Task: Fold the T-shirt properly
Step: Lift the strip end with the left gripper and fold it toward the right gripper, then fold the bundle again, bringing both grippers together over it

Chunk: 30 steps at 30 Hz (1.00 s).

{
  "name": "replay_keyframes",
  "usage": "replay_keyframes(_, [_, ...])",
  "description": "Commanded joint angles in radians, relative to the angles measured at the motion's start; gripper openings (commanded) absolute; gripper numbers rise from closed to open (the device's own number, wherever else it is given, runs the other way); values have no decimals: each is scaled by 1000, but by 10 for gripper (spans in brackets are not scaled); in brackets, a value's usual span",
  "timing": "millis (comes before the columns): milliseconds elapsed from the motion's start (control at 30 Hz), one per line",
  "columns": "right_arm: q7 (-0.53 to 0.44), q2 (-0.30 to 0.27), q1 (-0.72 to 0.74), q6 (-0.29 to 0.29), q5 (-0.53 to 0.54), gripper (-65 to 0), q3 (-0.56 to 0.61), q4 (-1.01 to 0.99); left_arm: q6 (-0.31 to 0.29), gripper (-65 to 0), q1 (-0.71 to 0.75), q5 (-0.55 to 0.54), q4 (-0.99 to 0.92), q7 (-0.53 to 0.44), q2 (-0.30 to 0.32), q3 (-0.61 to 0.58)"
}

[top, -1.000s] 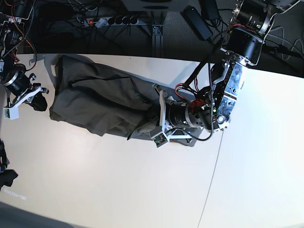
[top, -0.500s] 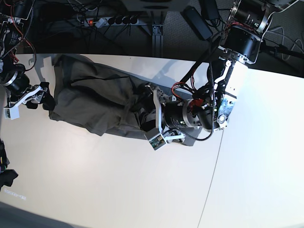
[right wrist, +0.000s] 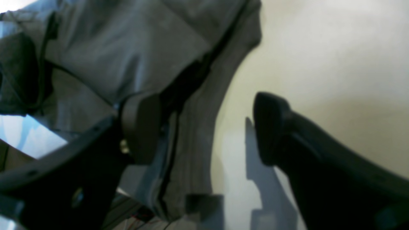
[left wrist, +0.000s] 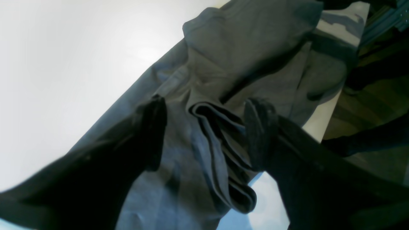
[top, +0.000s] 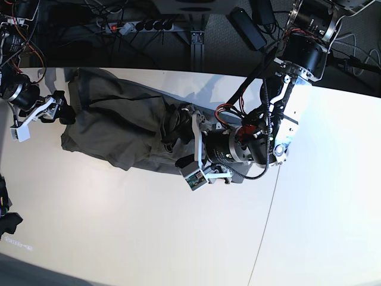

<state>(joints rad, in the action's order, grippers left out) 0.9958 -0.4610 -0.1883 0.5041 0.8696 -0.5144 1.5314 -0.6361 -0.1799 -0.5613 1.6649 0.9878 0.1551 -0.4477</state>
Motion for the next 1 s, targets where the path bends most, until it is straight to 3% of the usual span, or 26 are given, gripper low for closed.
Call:
replay_keyframes(0, [-15,-17,8,60,22,-205,-8,13,4,-240,-19,-13,18,-19,4,4])
replay_keyframes(133, [-10,0,8,60,33,-205,-5,13,4,-240,-19,-1,18,-21,14,7])
replay_keyframes(467, [-30,105,8,60,3,-205,52,5,3,-240,-19,16,18,-18,15,132])
replay_keyframes(633, [-39,115,10,60,2,-205,52,-14,4,-240,-19,12,18,-26,41,149])
replay_keyframes(833, [-121,115,13,61,1,-214,52,-95,4,-240,-19,13,18,-41,69,149])
replay_keyframes(900, [-145,115,13,61,1,-314,52,-124,4,-240,-19,13,18,-47,79,149])
replay_keyframes(967, [-185,115,14,61,-3,-500,52,-149,4,-240,-19,13,18,-48,87,149])
